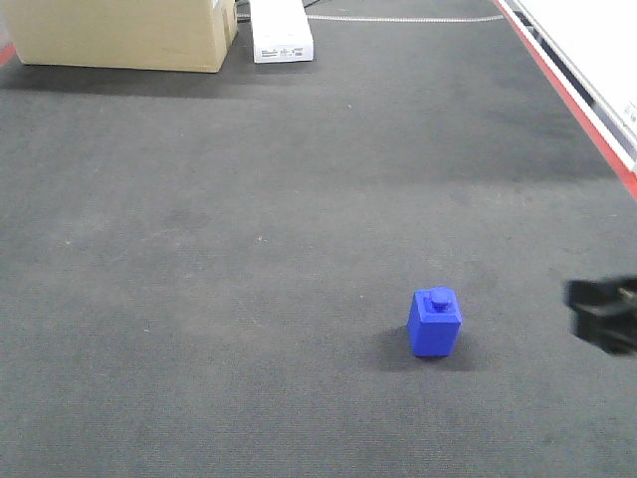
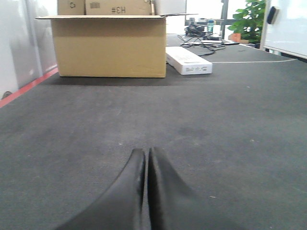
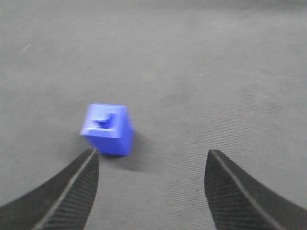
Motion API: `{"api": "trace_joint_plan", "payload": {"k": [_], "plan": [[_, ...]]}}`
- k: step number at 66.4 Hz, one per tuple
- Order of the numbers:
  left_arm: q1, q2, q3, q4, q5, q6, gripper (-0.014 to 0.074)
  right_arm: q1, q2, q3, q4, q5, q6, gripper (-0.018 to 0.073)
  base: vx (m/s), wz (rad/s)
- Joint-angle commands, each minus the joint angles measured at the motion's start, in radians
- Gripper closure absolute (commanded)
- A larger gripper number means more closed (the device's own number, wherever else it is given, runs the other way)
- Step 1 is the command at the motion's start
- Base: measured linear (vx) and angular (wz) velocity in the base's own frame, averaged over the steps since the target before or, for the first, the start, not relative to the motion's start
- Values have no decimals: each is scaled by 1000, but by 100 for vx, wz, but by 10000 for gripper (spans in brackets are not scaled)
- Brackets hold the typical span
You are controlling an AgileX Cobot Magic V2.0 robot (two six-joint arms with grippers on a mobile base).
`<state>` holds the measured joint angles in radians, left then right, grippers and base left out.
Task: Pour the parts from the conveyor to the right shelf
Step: 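Lower the right gripper over the blue block and close on it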
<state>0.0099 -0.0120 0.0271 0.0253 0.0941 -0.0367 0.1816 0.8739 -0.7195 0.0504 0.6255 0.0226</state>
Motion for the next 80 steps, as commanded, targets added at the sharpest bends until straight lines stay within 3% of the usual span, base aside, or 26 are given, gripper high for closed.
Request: {"api": "trace_joint_plan", "payload": {"k": [1,17,45,80], "plan": [[21,-15,-19,-6,-72,-8,603,61,92,-116,5,0,11,92,0,0],[61,-15,-19,-6,-72,-8,603,177,325,-273,5,69,85,92,0,0],[61,-15,-19,-6,-72,-8,603,175,673,-457,-3,210,163,92,0,0],[61,-15,-19,-6,-72,-8,603,175,894,-574,-37,334,190,125,0,0]]}}
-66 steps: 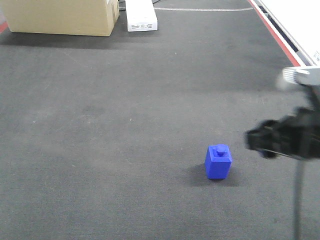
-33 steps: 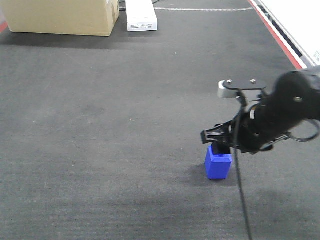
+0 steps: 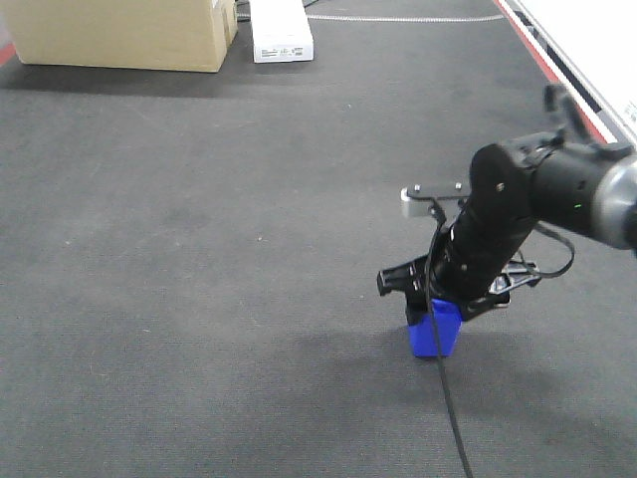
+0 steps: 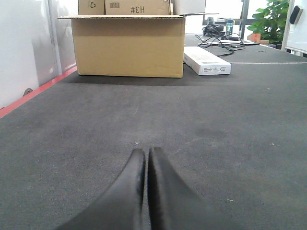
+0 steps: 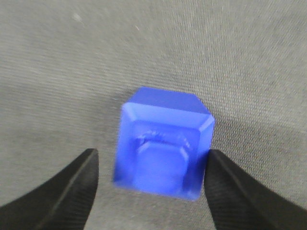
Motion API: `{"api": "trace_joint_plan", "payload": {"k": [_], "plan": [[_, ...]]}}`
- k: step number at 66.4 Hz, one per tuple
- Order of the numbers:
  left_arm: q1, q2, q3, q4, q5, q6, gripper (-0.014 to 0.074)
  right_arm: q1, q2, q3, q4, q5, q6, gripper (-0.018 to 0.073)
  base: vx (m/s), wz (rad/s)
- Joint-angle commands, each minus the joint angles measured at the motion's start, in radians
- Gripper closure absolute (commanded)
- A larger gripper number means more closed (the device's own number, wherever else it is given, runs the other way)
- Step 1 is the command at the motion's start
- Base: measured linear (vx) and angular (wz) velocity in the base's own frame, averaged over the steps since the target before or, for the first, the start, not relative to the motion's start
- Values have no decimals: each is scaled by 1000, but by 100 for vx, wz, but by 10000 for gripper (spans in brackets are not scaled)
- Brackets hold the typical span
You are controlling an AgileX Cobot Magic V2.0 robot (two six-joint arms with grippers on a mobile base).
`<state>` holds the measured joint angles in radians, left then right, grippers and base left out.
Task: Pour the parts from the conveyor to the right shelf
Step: 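Lower the right gripper over the blue block and close on it, then lift the blue block off the belt with the right gripper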
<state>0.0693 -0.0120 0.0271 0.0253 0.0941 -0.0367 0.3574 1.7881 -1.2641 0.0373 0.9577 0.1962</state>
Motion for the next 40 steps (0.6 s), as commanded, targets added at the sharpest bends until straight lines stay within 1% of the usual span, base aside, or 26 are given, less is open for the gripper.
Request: {"api": "trace_joint_plan", "payload": {"k": [1,7,11,18,28,32,40], "plan": [[2,-15,-19,-6,-72,-8,603,-1,-15,-29,-23,2,17,133,0,0],[2,-15,-19,-6,-72,-8,603,-1,-8,-29,-23,-5,17,188,0,0],[2,-15,-19,-6,-72,-8,603,-1,-8,-31,-22,-15,19,257,0,0],[2,-15,-19,-6,-72,-8,603,-1,-11,-37,-21,-22,19,404,0,0],[1,-15,-19,-6,-72,-8,603,-1,-33,-36,-27,-60,20,571,0,0],[-4,-15,-19,-6,-72,-8,603,-1,-55,-36,-37,-84,29,572,0,0],[-6,-14,-19,-6,-72,-8,603,-1,-121,-36,-116,-121,80,568,0,0]]}}
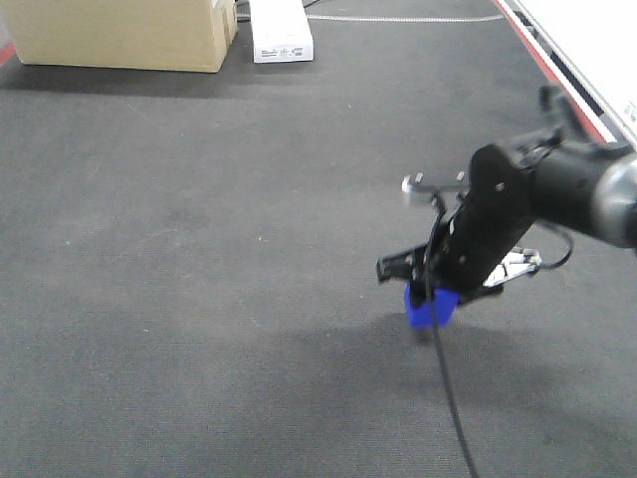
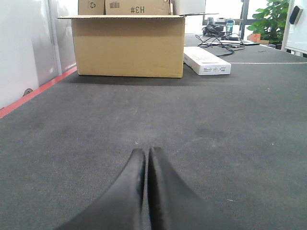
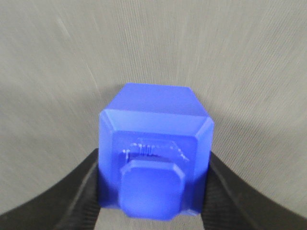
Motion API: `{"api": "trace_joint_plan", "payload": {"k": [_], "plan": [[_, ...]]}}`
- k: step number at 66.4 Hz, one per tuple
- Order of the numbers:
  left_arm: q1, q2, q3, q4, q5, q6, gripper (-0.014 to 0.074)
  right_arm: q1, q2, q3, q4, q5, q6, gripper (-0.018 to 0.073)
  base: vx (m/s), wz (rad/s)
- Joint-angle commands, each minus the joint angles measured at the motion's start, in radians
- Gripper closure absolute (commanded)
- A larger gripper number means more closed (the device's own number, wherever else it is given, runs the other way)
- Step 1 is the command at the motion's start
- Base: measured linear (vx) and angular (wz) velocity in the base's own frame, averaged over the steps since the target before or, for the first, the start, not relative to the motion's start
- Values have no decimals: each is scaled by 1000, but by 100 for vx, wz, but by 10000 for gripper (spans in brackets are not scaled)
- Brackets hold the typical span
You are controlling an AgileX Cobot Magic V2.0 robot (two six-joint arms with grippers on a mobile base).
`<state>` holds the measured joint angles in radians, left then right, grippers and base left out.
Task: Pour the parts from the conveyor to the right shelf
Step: 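Lift the blue block off the belt with the right gripper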
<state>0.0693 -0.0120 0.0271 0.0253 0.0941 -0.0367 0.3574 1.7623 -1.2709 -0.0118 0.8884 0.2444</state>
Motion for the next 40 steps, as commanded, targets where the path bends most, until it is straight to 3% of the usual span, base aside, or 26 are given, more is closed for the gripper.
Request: {"api": "trace_joint_plan", "payload": {"k": [1,15,25,40], "plan": [[-6,-14,-19,-6,-72,-8,603,-1,-103,-29,-77,-54,36,568,0,0],[-16,-14,-19,-6,-72,-8,603,-1,-262,46,-182,-144,72,567,0,0],[-16,-14,-19,-6,-72,-8,603,-1,-437,213,-190,-262,72,565,0,0],[-16,-14,-19,-6,-72,-8,603,-1,-714,417,-190,-333,72,564,0,0]]}}
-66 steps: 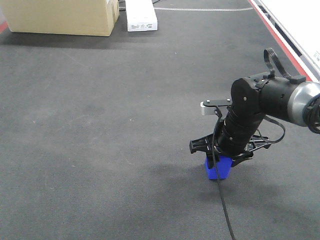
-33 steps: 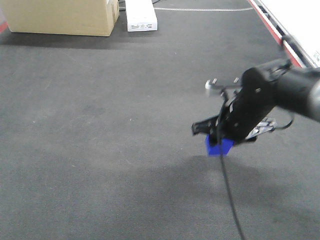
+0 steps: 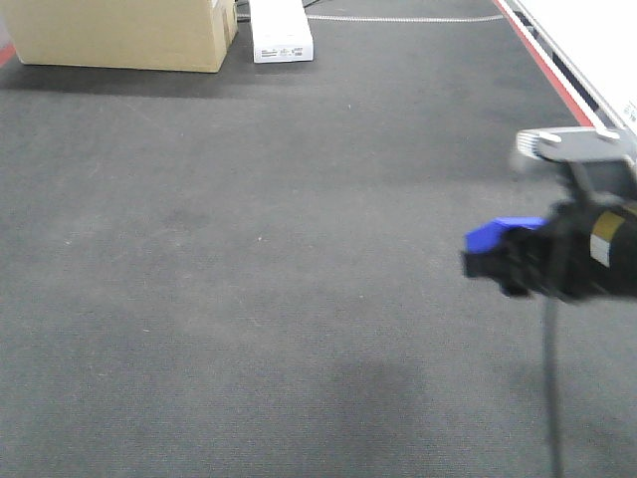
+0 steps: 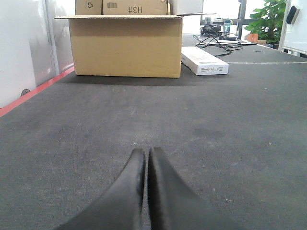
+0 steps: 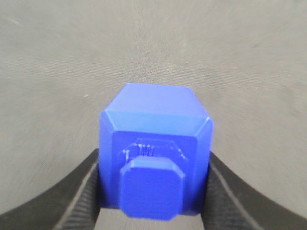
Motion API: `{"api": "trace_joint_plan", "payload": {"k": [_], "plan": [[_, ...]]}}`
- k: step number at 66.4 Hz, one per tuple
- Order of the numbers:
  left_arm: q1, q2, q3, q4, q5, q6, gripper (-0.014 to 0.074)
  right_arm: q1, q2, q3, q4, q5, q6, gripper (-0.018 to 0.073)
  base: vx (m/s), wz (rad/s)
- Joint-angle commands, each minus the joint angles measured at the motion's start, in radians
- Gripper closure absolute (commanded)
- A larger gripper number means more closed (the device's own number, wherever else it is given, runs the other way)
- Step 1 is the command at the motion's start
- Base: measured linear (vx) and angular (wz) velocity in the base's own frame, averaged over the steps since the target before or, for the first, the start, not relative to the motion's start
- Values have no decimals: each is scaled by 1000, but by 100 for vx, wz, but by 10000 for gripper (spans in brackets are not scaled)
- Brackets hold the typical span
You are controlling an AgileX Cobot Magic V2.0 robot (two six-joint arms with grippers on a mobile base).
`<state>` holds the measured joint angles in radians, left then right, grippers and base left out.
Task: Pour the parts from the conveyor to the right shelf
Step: 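Lift the blue block off the belt with the right gripper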
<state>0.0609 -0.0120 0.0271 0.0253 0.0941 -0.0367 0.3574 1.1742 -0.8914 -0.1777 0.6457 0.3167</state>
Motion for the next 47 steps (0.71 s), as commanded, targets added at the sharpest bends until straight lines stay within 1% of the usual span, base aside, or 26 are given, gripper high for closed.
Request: {"api": "trace_joint_plan", "payload": {"k": [1,17,29,47], "plan": [[-8,-13,-19,-6,-72,-8,603,-1,-143,48,-24,-94,0,564,0,0],[-5,-13,-19,-6,-72,-8,603,-1,-417,233,-24,-152,-5,564,0,0],[-5,-13,-19,-6,-72,-8,603,-1,-631,345,-43,-217,-24,564,0,0],[-5,-13,-19,-6,-72,-8,603,-1,-920,430,-44,-175,-24,564,0,0]]}}
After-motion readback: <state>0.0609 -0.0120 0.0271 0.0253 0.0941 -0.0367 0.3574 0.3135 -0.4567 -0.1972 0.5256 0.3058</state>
